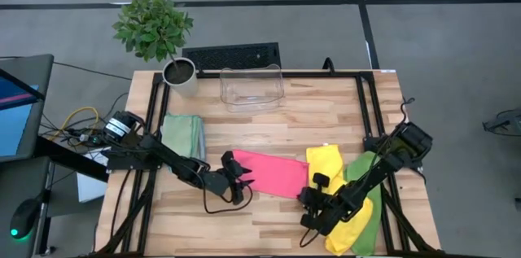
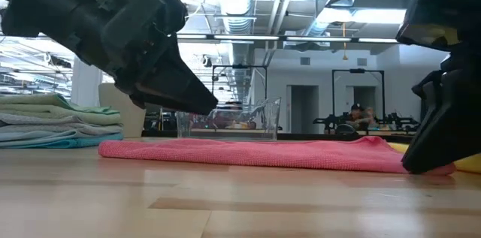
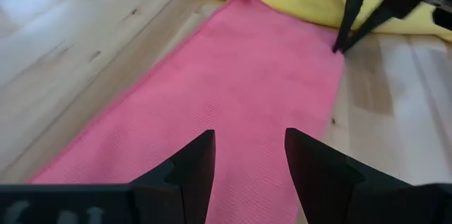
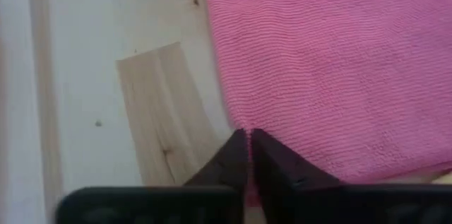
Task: Fold microfiber towels
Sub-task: Fold the pink microfiber cloth
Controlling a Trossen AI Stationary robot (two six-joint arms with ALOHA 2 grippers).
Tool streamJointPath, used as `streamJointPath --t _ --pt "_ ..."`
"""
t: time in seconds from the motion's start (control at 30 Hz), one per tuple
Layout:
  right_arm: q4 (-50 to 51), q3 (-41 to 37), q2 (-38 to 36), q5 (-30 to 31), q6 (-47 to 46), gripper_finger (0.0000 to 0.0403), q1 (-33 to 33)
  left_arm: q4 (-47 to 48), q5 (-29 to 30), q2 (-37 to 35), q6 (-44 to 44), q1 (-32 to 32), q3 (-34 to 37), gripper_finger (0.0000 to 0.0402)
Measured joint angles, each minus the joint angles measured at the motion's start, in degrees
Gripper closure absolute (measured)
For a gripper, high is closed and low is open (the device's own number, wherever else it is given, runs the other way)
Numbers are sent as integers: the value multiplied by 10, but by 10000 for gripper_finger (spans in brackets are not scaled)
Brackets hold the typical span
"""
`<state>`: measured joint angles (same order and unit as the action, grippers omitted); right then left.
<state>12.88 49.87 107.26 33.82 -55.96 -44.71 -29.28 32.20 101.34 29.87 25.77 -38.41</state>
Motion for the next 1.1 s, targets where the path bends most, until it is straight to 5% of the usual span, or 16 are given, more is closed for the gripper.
streamJointPath --t 0.1,0.33,0.63,1.1 --pt "11 10 0 -3 20 390 2 9 0 0 11 7 3 238" --pt "133 101 -3 -29 117 383 27 17 22 0 17 23 3 238" --pt "142 190 -2 -16 301 382 97 21 30 0 24 25 3 238" --pt "-59 204 25 -118 469 381 196 68 26 0 39 26 4 238"
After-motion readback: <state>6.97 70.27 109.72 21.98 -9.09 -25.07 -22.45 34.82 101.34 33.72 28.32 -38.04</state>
